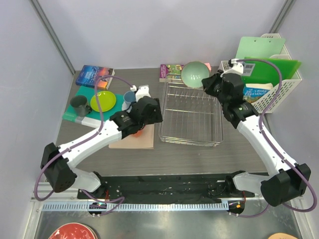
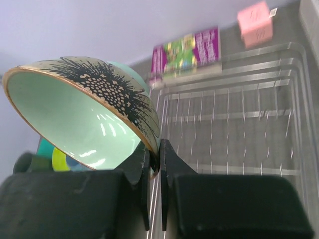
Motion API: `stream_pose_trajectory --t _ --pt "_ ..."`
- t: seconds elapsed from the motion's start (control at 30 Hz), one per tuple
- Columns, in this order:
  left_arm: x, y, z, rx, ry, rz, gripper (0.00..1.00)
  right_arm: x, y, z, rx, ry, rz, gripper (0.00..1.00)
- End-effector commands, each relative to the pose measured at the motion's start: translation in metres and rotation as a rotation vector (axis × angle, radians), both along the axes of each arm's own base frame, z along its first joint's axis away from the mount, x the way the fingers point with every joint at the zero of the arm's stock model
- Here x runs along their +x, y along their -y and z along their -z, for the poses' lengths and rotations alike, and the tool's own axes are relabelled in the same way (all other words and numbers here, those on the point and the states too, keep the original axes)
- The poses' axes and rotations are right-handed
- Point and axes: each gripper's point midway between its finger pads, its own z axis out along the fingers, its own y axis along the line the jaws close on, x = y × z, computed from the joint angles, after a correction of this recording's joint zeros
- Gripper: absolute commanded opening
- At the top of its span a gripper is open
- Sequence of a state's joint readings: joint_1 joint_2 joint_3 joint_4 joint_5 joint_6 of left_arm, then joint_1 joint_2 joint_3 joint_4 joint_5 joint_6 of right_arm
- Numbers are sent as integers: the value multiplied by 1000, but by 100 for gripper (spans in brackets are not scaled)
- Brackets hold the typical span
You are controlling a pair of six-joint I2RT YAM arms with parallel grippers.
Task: Unload the mixed dishes from the dish rack
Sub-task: Adjust the dish rack at the center of the board.
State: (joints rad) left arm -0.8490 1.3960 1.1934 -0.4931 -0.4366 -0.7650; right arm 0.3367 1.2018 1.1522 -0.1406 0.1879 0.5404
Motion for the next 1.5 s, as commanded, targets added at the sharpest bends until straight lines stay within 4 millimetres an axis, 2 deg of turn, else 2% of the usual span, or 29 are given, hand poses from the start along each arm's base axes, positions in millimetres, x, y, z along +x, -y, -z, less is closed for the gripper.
stream_pose_trajectory --t 0.0,0.03,0.07,0.1,0.2,0.47,0.6,0.93,1.13,1.33,1.47 --pt "4 -45 -49 49 158 -138 75 -28 -39 -35 138 -49 -175 1" --pt "4 -49 -54 56 184 -134 75 -37 -47 -28 133 -98 -224 1" --pt "4 -52 -60 54 206 -133 76 -41 -50 -33 127 -103 -245 1" --pt "1 -58 -64 51 228 -132 76 -46 -54 -21 112 -160 -264 1" --pt "-4 -59 -76 42 273 -85 79 -61 -68 -9 100 -223 -333 1" --pt "-7 -42 -74 14 260 5 81 -91 -92 23 89 -328 -433 1" --pt "-6 -32 -85 -48 287 29 81 -106 -103 34 82 -359 -476 1" --pt "-11 -24 -90 -142 299 45 80 -116 -108 54 79 -399 -504 1" --pt "-14 -19 -91 -171 296 65 80 -116 -113 58 79 -406 -516 1" --pt "-22 -22 -107 -253 337 69 79 -114 -115 65 77 -419 -513 1" --pt "-27 -15 -100 -269 322 110 79 -114 -122 64 87 -417 -530 1"
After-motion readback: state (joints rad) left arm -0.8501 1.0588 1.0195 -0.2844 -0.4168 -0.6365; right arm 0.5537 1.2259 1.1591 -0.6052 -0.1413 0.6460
